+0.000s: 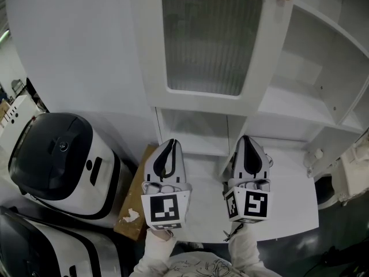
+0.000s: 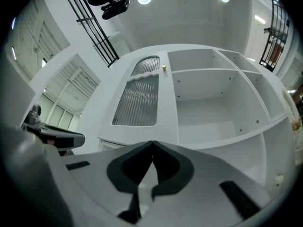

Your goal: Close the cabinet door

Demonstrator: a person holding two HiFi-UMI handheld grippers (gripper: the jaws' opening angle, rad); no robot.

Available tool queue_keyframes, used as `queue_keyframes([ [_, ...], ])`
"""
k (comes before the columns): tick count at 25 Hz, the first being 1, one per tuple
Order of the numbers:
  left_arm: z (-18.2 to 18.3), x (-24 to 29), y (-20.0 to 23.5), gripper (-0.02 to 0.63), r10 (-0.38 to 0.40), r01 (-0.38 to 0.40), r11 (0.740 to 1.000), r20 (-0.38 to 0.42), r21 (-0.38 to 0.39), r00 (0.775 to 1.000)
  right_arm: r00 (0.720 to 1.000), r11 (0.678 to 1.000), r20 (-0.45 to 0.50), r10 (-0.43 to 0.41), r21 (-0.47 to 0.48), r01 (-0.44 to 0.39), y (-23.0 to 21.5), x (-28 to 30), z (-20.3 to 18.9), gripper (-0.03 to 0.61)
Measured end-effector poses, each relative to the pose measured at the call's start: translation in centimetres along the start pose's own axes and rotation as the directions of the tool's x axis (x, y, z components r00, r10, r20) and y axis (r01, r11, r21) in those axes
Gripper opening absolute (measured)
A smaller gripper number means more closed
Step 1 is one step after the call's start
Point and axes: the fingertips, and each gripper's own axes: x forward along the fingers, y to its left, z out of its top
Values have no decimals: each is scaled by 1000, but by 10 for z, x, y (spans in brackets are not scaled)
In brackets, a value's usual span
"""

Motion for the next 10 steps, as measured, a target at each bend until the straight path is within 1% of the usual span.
queue_keyframes([
  [10,1,-2,1,14,0,0,1000,4,-3,1000,1000,1000,11,-7,11,7,-3,-2,-4,3],
])
